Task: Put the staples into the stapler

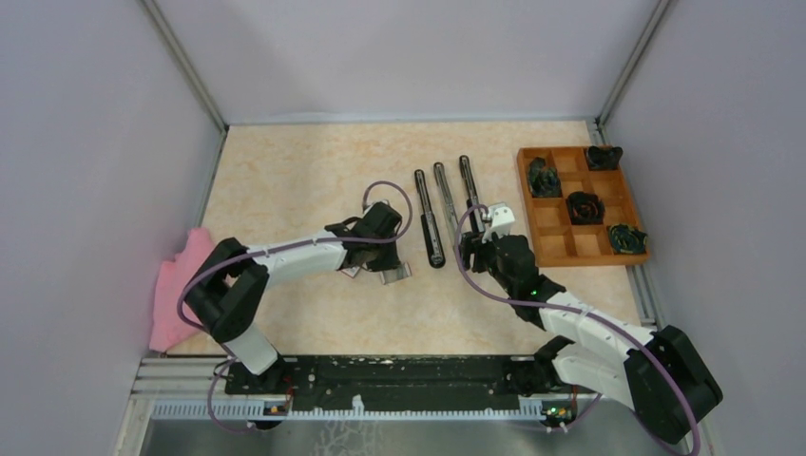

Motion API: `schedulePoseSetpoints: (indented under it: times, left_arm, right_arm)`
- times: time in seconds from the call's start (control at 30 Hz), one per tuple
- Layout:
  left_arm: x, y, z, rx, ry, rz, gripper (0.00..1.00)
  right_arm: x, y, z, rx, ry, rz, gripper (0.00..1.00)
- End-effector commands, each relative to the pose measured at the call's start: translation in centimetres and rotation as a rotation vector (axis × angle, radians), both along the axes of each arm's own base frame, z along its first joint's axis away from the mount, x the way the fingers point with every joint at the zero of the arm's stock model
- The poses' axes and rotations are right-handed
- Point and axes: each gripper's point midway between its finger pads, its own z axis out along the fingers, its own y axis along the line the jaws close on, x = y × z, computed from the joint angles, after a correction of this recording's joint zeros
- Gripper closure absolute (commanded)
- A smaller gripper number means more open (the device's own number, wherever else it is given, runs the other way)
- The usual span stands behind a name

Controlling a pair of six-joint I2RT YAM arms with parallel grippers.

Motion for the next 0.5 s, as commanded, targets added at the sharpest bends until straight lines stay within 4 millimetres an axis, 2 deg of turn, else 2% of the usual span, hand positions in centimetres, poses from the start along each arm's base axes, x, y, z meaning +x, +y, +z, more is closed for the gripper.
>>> schedulePoseSetpoints:
  times: [0.0, 0.27, 0.47]
  left_arm:
    - [-0.03, -0.46, 0.31, 0.020, 0.007, -0.030, 0.71]
    - [-0.05, -0.73, 0.07, 0.069, 0.012, -0.038, 0.64]
    - [-0.44, -0.65, -0.46, 0.129, 0.031, -0.038, 0.64]
  right_arm:
    - [0.89, 0.65, 2.17, 0.035, -0.054, 0.002, 0.35]
    - [0.95, 0.62, 1.98, 0.028, -0.047, -0.001, 0.35]
    - [1.00, 0.57, 1.88, 0.023, -0.045, -0.003, 0.35]
